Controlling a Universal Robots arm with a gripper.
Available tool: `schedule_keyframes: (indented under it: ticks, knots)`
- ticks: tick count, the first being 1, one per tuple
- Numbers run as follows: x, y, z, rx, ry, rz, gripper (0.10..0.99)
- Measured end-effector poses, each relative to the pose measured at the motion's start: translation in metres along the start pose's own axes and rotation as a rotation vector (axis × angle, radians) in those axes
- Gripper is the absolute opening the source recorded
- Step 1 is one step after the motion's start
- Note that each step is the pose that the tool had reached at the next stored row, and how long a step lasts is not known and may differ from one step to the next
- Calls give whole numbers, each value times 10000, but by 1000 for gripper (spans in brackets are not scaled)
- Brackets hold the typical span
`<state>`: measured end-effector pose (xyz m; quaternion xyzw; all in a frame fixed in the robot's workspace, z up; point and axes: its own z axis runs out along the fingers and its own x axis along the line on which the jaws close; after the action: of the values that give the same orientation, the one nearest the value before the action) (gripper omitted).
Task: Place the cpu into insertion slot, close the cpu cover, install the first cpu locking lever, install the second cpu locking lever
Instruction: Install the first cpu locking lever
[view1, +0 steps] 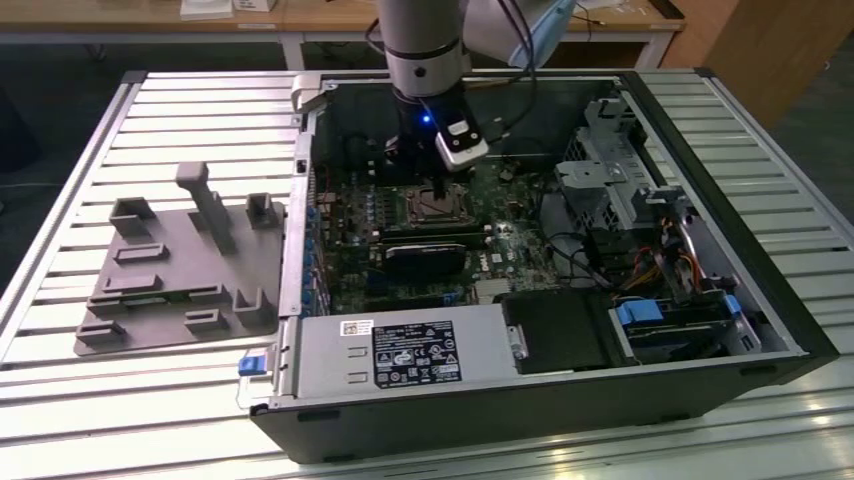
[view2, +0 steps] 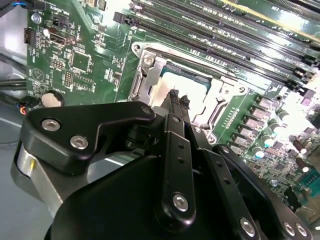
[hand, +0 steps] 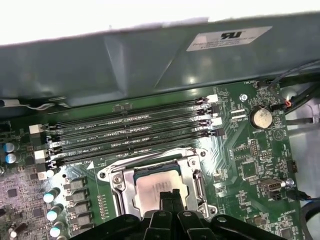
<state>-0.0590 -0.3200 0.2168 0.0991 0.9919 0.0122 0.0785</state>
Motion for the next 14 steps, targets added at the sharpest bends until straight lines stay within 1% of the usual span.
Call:
schedule_keyframes:
  ticks: [7,13,14]
  knots:
    - [-15,4,-96,26,-5,-4,102]
    - [-16,4,-103,26,-5,-5,102]
    - [-23,5,-101,34,34,-5,102]
